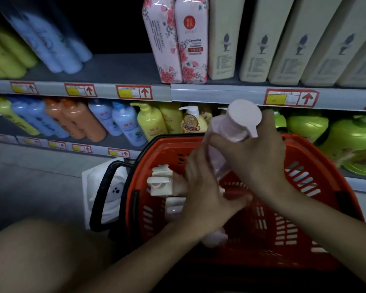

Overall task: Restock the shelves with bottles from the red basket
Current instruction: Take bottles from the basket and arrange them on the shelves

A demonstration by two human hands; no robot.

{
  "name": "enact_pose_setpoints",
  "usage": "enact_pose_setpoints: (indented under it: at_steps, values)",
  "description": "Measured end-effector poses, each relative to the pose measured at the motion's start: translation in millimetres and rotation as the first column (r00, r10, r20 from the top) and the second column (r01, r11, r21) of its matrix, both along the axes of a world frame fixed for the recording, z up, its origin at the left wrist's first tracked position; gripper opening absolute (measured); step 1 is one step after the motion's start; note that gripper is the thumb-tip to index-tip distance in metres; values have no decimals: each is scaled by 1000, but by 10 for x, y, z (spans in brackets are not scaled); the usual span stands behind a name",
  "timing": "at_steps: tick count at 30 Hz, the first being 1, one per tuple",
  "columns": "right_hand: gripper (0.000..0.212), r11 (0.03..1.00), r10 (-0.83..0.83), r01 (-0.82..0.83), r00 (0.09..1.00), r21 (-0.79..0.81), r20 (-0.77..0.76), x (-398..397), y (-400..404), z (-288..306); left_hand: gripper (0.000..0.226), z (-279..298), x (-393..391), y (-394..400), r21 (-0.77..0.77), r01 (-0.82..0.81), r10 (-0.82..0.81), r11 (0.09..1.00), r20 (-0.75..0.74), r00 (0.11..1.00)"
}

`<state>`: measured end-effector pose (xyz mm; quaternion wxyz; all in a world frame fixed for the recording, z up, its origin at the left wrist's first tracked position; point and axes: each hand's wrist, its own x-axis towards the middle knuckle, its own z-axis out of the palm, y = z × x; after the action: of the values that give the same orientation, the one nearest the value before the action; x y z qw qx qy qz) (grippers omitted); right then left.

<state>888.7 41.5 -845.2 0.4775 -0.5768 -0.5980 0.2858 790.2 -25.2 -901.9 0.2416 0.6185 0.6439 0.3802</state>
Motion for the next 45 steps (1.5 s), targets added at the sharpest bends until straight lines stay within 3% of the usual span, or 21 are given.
enact_pose_setpoints:
  at_steps: [4,7,10,12,14,16,18,21,25,33,36,41,45]
  values:
    - [60,998,-63,63,998,5,-25,-10,-204,106,77,23,159,178,188,-254,235,949,116,965]
    - [54,999,7,-6,1000,34,-22,-11,-237,156,52,143,135,292,150,-303,237,941,347,907]
    - [26,961,271,-265,958,76,-89,112,-194,133,48,288,-91,423,-118,-194,221,974,696,684]
    - [17,955,296,-295,951,27,-86,204,-153,57,53,337,-286,493,-248,-31,224,968,806,547]
    - [20,966,249,-253,966,-60,-62,243,-105,6,61,364,-391,499,-262,97,189,960,866,464]
    - [36,944,272,-273,962,-185,-35,248,-67,4,67,383,-449,447,-262,168,180,950,903,390]
    - [41,872,334,-367,930,-324,-152,244,-58,37,68,397,-511,394,-256,198,175,946,919,354]
    - [41,807,291,-444,872,-390,-393,248,-145,85,73,486,-531,273,-260,203,166,944,906,389]
    - [32,861,166,-369,854,-349,-493,277,-365,267,70,739,-483,152,-237,221,111,946,878,466]
    - [28,974,160,-215,869,-66,-468,601,-647,1253,71,1872,-256,19,4,292,-227,956,639,735]
    - [42,986,151,-166,867,11,-475,752,-738,1643,74,2305,-100,10,92,285,-280,954,610,741]
    - [26,966,256,-231,909,115,-329,1041,-895,2179,81,2804,212,-56,203,322,-381,924,525,761]
    - [31,968,242,-220,945,119,-220,1289,-940,2177,76,2831,543,-86,234,305,-383,923,494,781]
